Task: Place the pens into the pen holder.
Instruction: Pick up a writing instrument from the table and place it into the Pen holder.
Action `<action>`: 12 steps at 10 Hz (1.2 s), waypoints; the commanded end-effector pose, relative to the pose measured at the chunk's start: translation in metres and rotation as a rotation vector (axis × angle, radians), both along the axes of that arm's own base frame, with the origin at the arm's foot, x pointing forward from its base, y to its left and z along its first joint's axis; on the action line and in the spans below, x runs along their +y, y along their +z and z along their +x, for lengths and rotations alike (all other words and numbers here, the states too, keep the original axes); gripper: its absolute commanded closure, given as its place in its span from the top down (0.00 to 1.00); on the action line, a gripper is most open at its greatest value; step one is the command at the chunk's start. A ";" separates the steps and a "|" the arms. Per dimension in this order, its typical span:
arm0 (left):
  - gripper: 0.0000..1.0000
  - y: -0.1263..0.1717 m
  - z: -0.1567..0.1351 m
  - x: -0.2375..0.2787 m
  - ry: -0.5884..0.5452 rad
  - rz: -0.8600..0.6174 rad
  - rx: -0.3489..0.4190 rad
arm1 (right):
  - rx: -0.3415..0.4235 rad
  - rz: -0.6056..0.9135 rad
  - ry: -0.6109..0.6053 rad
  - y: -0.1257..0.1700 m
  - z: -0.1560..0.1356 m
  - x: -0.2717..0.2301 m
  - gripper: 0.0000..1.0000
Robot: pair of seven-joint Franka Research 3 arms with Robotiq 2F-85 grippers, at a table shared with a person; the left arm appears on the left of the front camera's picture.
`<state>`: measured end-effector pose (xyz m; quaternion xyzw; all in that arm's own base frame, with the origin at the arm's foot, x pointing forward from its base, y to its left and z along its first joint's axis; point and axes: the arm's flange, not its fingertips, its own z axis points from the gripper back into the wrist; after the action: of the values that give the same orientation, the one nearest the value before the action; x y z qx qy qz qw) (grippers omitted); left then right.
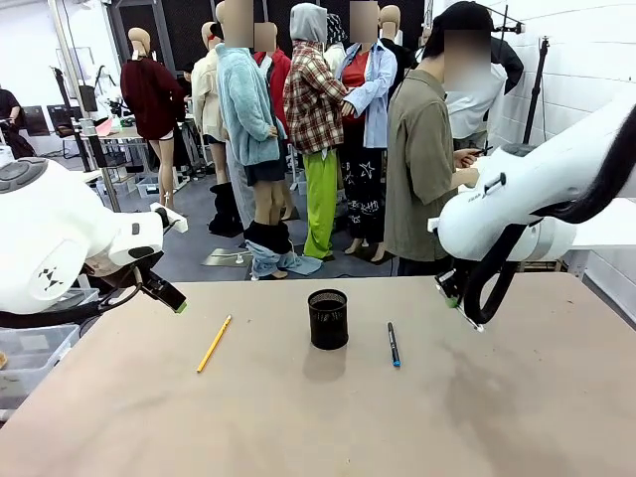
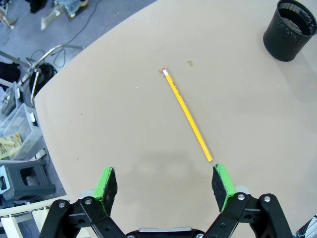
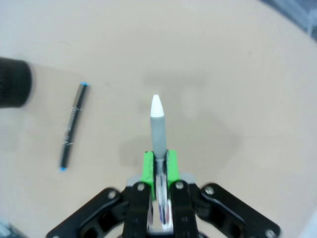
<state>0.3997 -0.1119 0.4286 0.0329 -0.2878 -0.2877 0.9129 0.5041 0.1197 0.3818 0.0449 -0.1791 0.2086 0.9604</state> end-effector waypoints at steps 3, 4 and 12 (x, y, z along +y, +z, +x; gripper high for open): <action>1.00 -0.001 0.002 -0.001 0.000 -0.001 -0.013 | -0.275 0.328 0.437 0.038 -0.053 0.000 0.00; 1.00 -0.001 0.002 -0.001 0.000 -0.001 -0.013 | -0.345 0.427 0.543 0.045 -0.055 0.002 0.00; 1.00 -0.001 0.002 -0.001 0.000 -0.001 -0.013 | -0.474 0.855 0.865 0.021 0.014 0.067 0.00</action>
<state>0.4002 -0.1124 0.4291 0.0331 -0.2882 -0.2881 0.9126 0.5056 0.1752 0.3882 0.4424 -0.4228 0.4782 0.6299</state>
